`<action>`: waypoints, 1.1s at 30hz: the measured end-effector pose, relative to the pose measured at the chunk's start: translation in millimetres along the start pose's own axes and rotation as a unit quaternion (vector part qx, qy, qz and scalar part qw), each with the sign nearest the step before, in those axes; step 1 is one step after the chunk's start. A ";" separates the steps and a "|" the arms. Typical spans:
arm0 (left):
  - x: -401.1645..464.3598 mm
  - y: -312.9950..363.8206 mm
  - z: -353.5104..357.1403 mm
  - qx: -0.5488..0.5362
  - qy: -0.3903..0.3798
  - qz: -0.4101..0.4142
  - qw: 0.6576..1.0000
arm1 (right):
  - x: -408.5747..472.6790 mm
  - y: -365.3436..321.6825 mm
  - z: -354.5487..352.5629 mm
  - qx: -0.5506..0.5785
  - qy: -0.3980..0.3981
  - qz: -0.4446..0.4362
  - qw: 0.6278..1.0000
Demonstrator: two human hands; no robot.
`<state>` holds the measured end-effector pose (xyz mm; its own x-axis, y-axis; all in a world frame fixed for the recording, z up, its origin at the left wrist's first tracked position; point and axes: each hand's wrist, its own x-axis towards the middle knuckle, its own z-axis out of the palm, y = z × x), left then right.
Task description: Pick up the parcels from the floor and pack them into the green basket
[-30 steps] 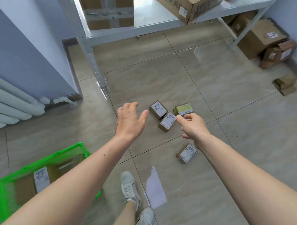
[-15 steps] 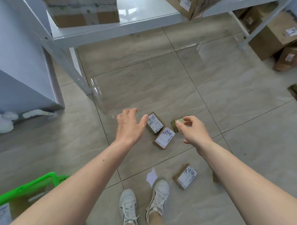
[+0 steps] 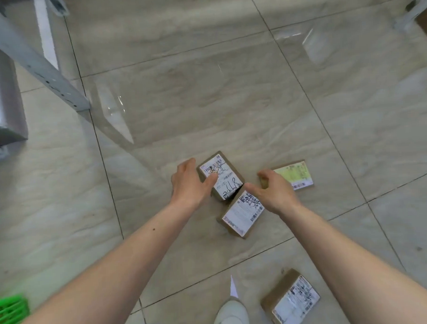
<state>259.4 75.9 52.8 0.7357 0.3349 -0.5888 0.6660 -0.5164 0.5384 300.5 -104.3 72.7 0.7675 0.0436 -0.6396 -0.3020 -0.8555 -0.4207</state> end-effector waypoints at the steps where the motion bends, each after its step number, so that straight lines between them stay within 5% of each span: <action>1: 15.0 -6.9 10.6 0.001 -0.003 -0.002 1.000 | 16.2 7.1 9.4 -0.012 -0.003 -0.002 1.000; 10: 99.1 -49.4 74.9 -0.098 -0.064 -0.039 0.992 | 109.4 32.9 65.0 -0.101 -0.065 -0.002 0.993; 18: 106.5 -47.5 78.0 -0.087 -0.012 0.010 0.996 | 118.2 39.6 64.0 -0.054 -0.006 -0.018 0.998; 33: -22.3 49.0 -76.5 -0.244 0.158 0.041 0.956 | -21.1 -88.7 -37.3 0.118 0.036 -0.077 0.989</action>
<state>285.1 103.5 138.4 0.7372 0.5705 -0.3620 0.5262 -0.1488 0.8372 332.2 -48.7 147.5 0.8511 0.1200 -0.5111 -0.2947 -0.6965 -0.6542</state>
